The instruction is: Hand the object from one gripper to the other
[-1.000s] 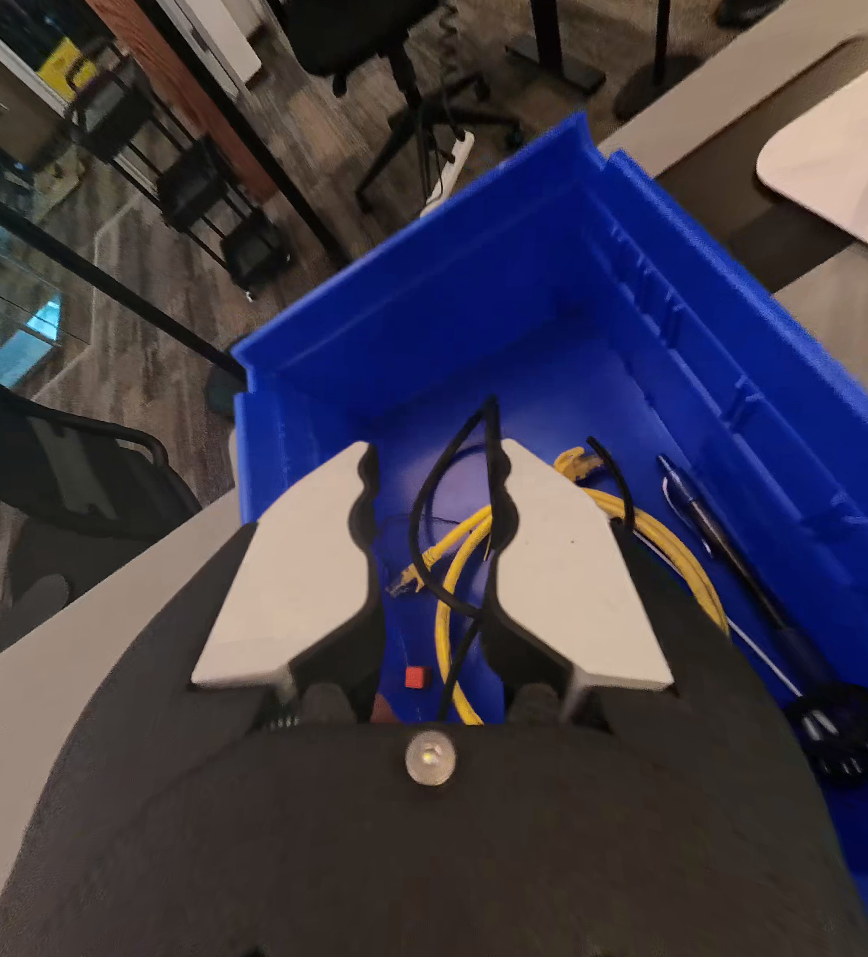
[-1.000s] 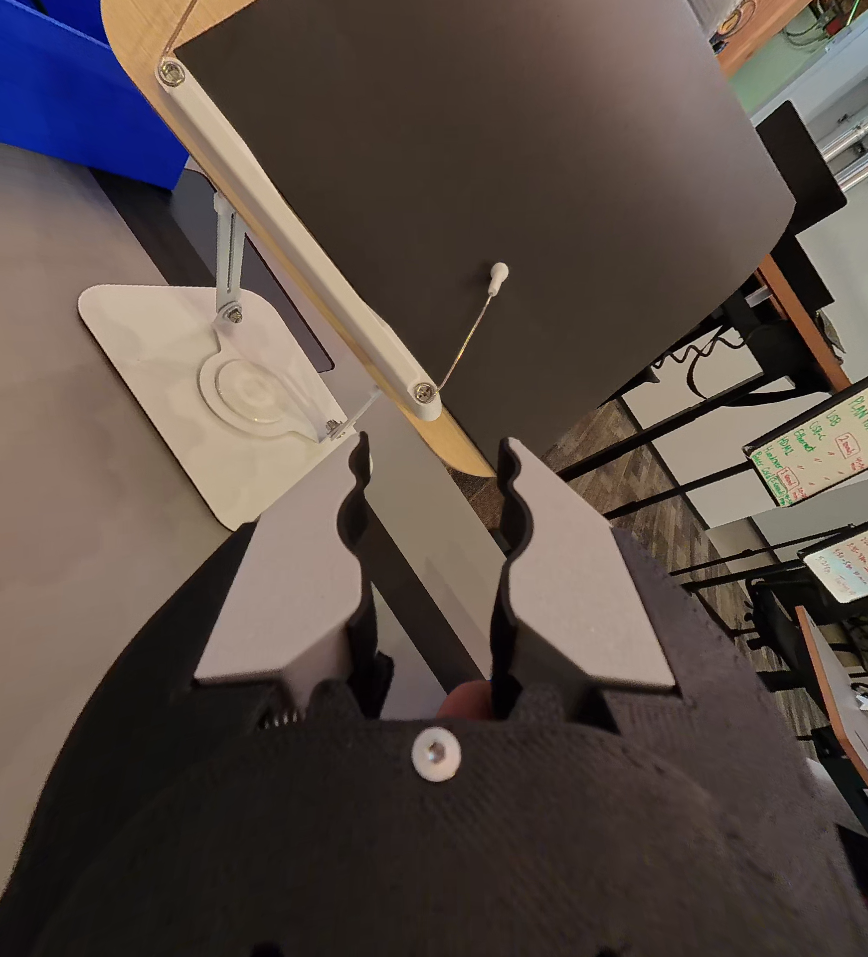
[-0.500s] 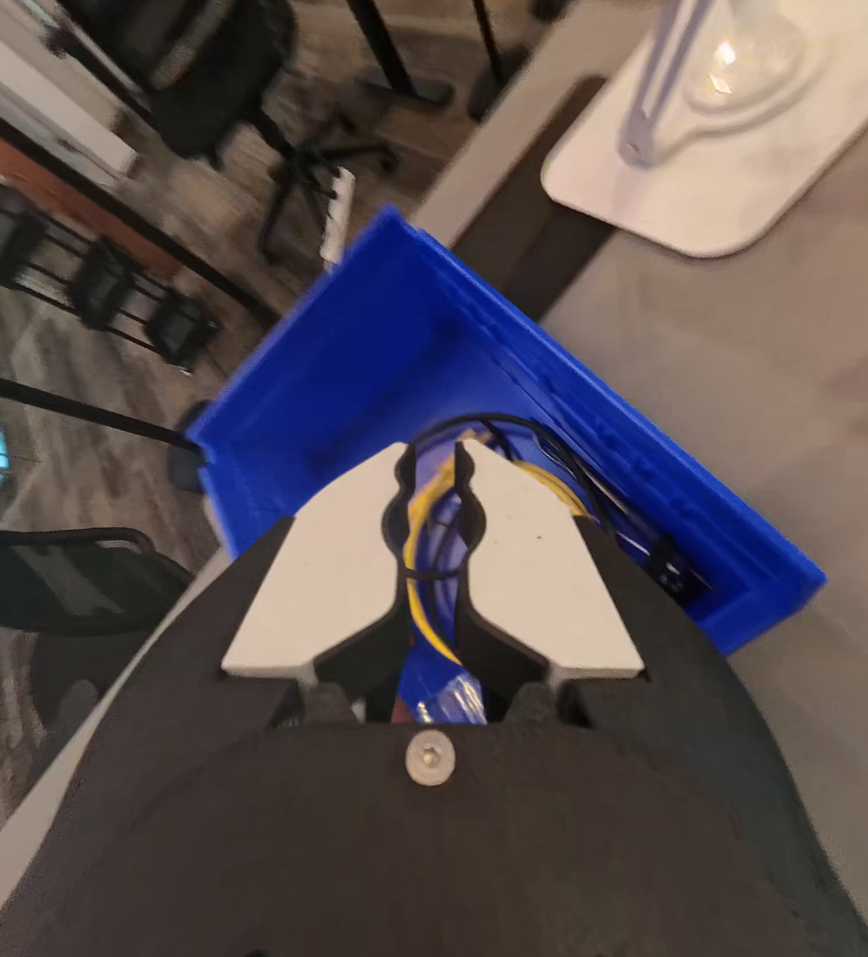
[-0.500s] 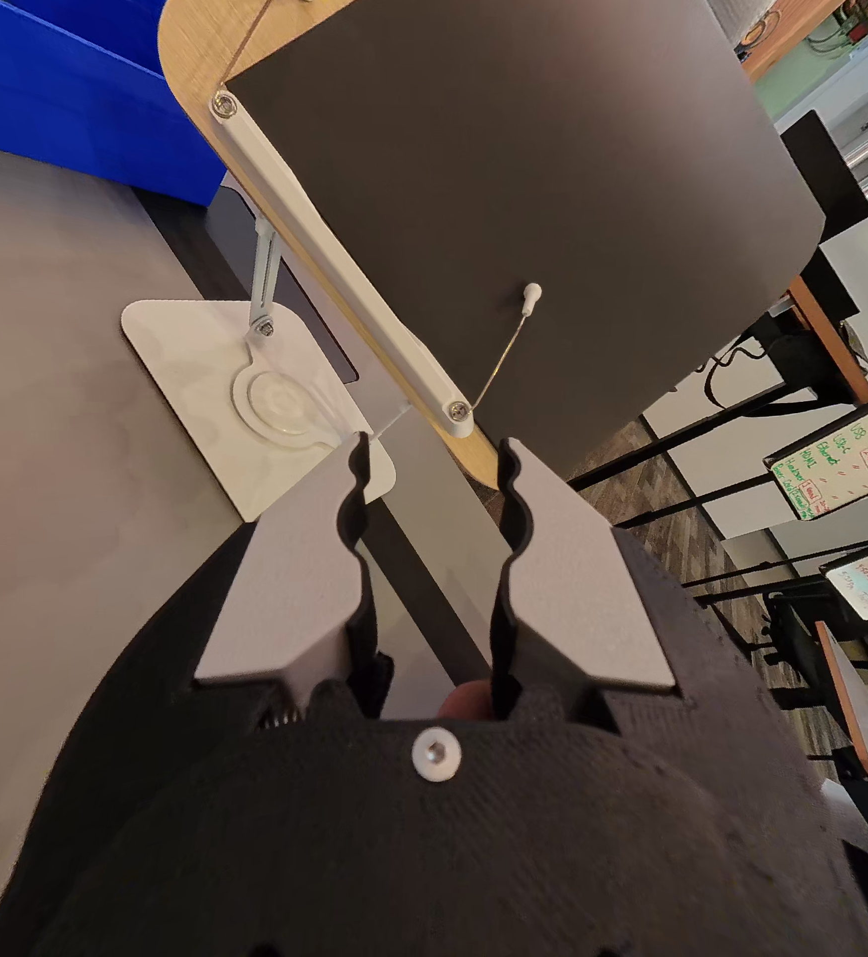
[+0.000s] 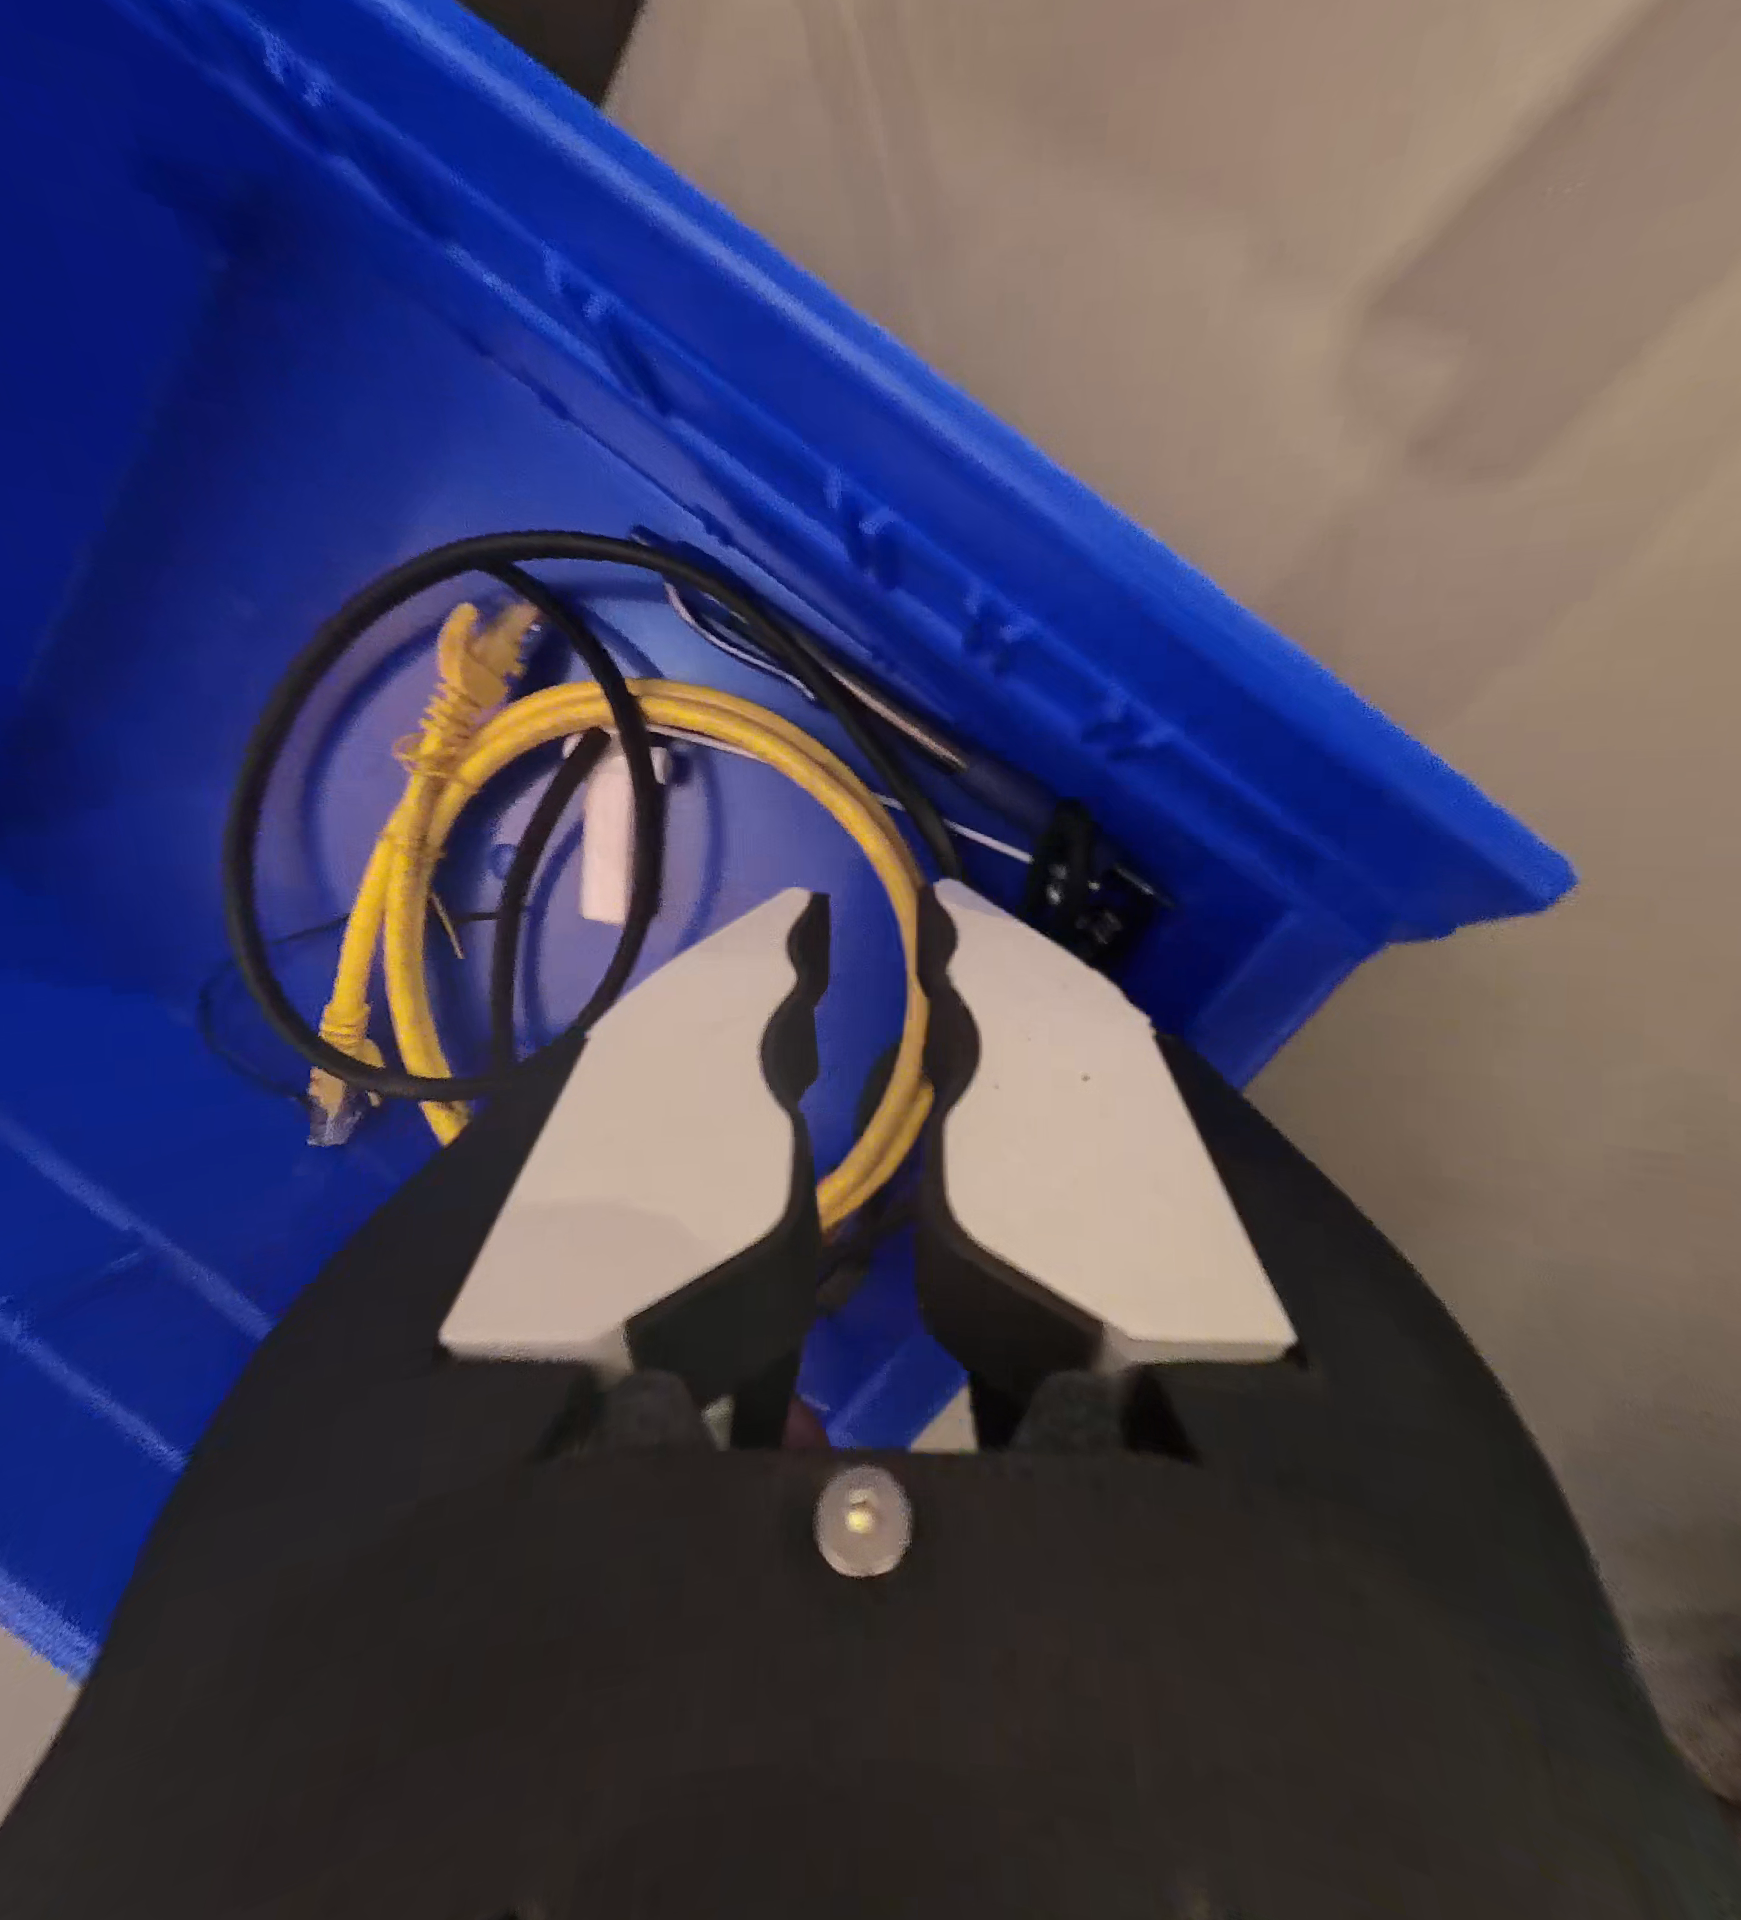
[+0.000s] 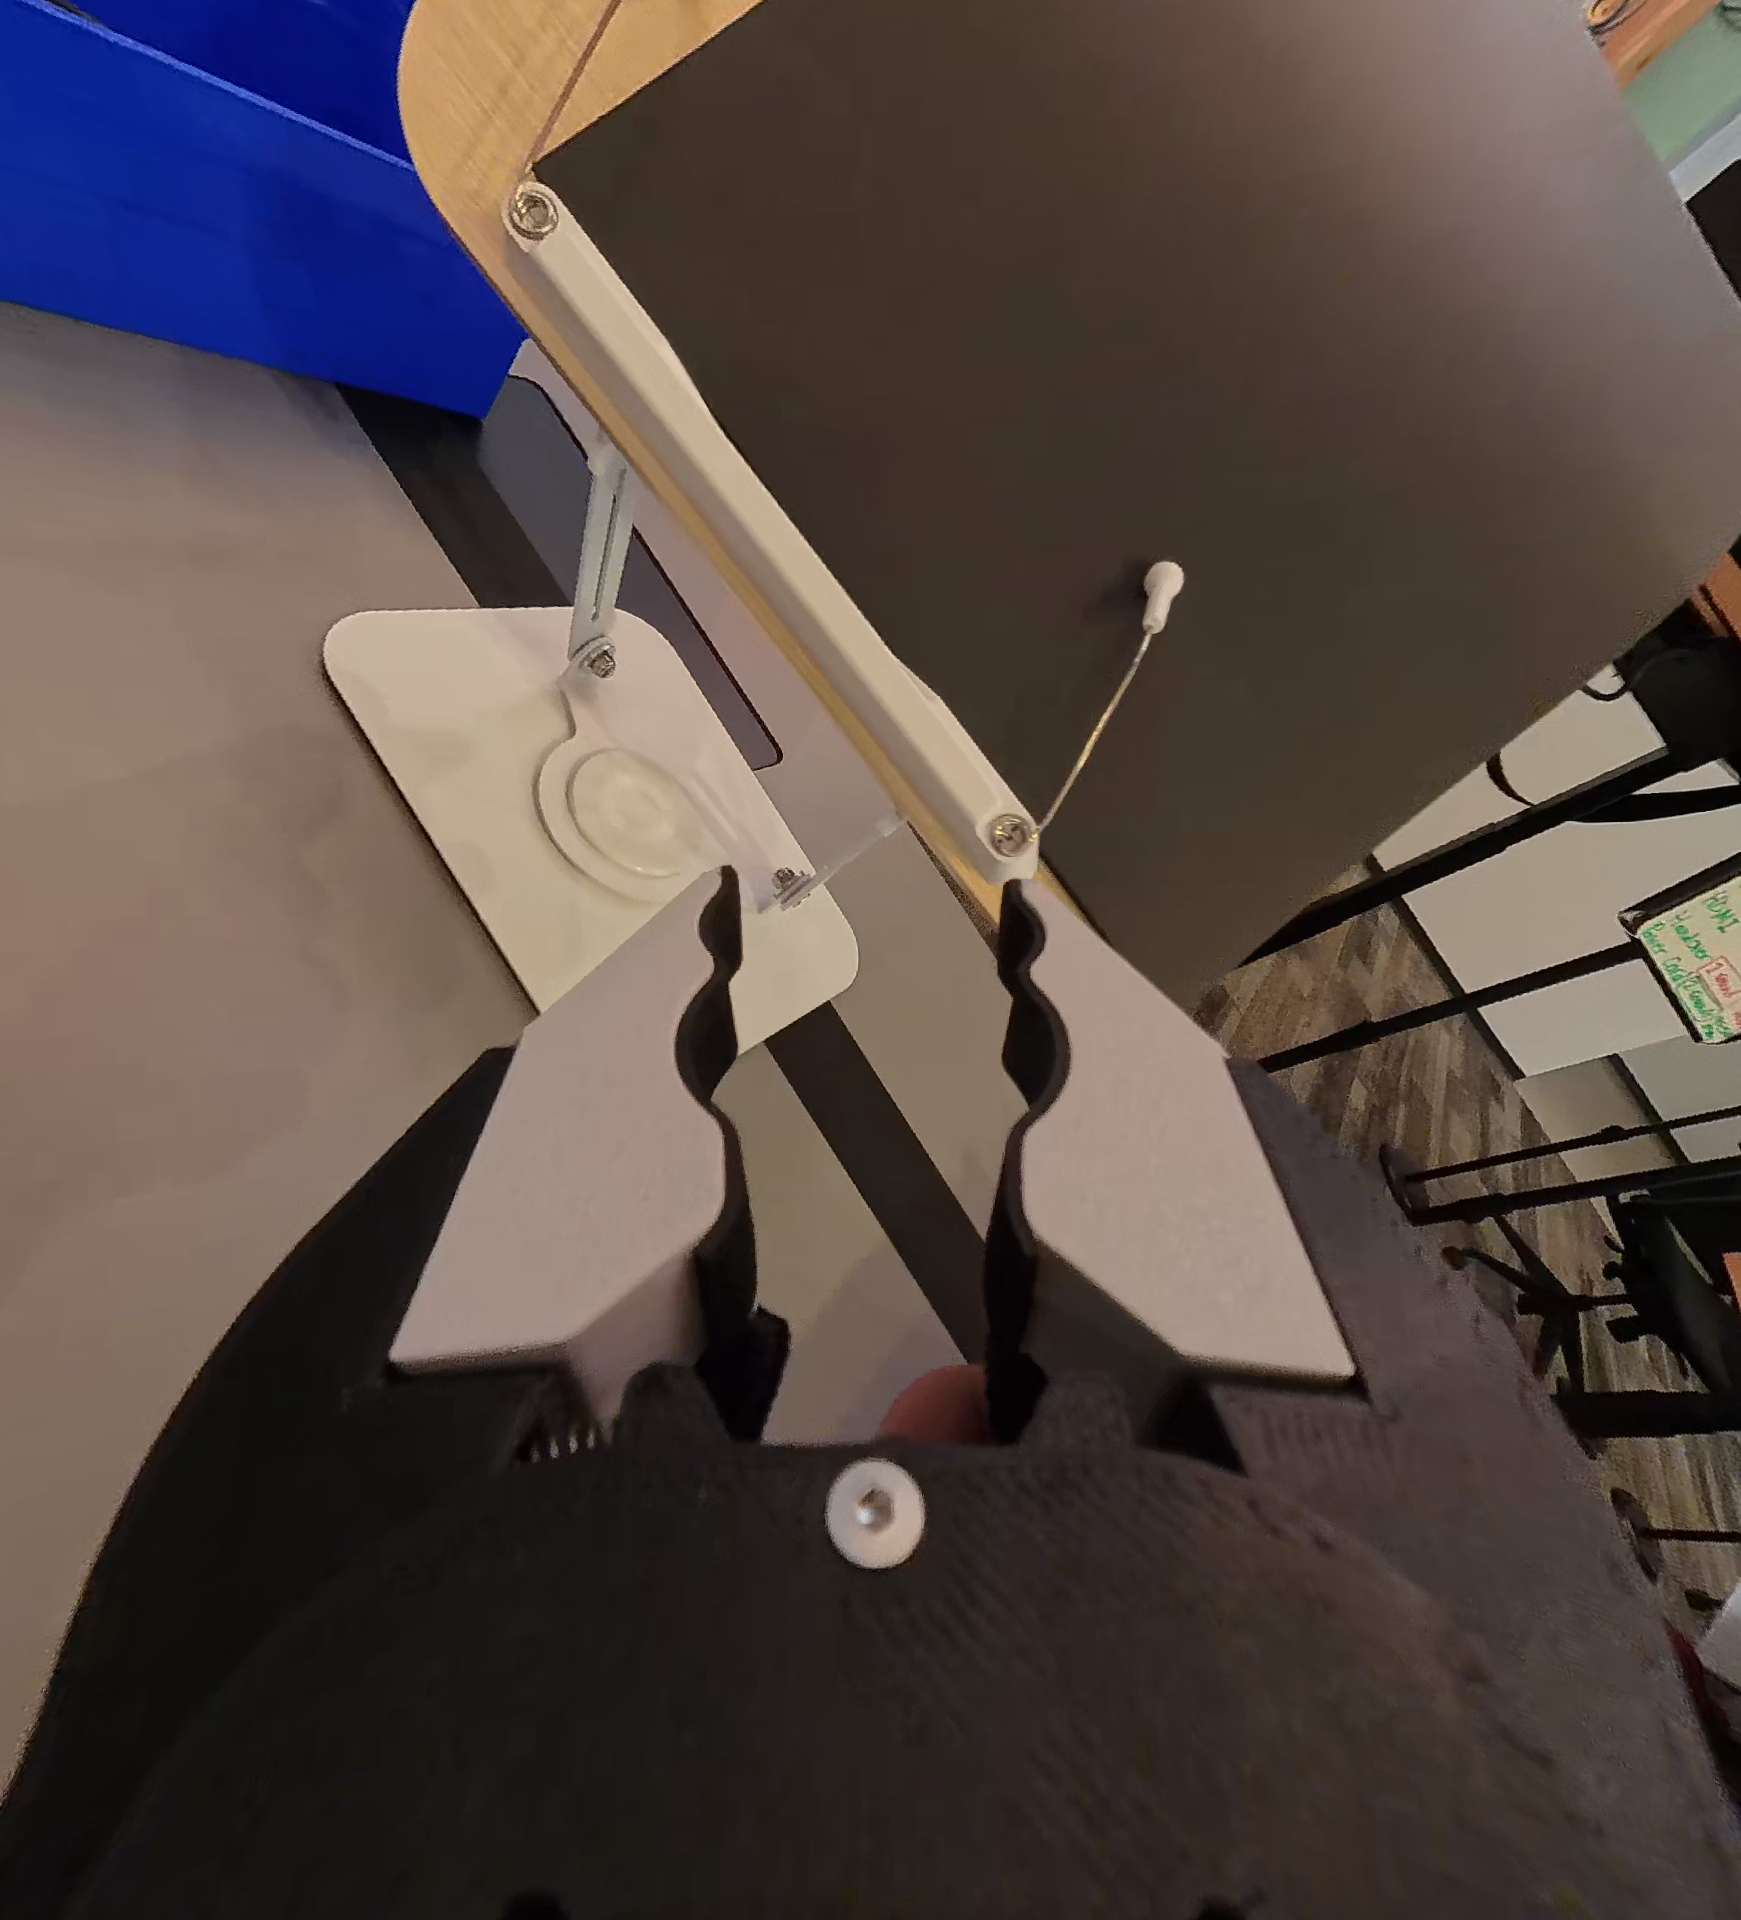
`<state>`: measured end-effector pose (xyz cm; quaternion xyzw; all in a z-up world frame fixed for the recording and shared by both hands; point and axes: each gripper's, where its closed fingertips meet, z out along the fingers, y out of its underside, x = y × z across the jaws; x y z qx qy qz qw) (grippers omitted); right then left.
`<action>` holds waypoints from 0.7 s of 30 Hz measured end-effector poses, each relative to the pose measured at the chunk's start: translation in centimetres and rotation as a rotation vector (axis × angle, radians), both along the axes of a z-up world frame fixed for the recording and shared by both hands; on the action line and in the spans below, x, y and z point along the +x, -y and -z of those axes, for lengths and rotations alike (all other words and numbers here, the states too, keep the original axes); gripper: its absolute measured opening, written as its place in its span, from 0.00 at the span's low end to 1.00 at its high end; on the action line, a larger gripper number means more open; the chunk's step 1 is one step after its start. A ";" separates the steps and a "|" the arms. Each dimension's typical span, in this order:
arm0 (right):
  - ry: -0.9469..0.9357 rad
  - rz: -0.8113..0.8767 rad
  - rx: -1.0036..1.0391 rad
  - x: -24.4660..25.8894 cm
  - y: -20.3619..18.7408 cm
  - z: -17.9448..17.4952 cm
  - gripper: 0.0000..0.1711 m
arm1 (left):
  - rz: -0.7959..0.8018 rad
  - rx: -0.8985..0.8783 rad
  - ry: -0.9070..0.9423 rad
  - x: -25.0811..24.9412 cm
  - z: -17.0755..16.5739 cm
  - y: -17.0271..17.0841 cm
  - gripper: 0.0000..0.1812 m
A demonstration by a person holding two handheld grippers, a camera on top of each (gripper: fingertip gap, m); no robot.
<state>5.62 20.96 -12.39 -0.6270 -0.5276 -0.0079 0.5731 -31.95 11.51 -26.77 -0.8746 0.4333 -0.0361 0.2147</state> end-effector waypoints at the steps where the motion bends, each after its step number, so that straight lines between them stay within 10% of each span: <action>1: 0.003 0.000 -0.002 -0.2 0.0 0.1 0.28 | 0.006 -0.007 -0.001 0.0 0.0 0.2 0.08; 21: 0.022 -0.024 -0.070 -2.8 0.3 3.1 0.28 | 0.082 -0.061 0.047 1.9 1.3 0.6 0.10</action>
